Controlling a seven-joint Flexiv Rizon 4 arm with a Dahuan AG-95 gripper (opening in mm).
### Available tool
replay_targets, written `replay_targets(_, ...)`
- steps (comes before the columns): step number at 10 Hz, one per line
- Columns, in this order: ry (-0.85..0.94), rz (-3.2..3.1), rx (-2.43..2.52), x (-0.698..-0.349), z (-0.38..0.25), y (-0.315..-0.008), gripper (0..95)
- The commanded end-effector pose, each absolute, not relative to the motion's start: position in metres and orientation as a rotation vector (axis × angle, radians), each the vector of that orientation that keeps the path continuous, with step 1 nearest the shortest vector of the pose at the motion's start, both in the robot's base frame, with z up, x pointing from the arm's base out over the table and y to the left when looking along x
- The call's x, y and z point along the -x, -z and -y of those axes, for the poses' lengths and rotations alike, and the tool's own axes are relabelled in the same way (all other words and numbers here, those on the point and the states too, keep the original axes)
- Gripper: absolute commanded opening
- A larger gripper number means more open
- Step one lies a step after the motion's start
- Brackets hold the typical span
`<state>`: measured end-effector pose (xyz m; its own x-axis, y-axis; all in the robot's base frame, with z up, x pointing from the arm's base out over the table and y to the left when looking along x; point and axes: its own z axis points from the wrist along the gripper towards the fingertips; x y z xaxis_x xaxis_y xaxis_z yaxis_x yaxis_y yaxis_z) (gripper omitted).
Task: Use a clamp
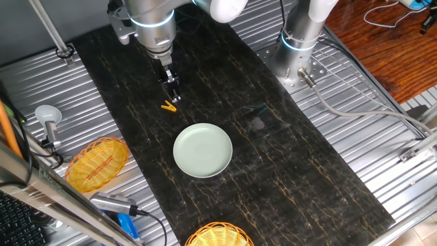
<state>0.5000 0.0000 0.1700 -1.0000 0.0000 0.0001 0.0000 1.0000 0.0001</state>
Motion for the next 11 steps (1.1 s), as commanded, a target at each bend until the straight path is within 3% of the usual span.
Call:
replay_targets(1, 0.030, 3.146, -0.488, -0.5000, 0.0000, -0.1700, 0.0)
replay_targets(11, 0.034, 3.075, -0.693, -0.5000, 0.0000, -0.1699, 0.0)
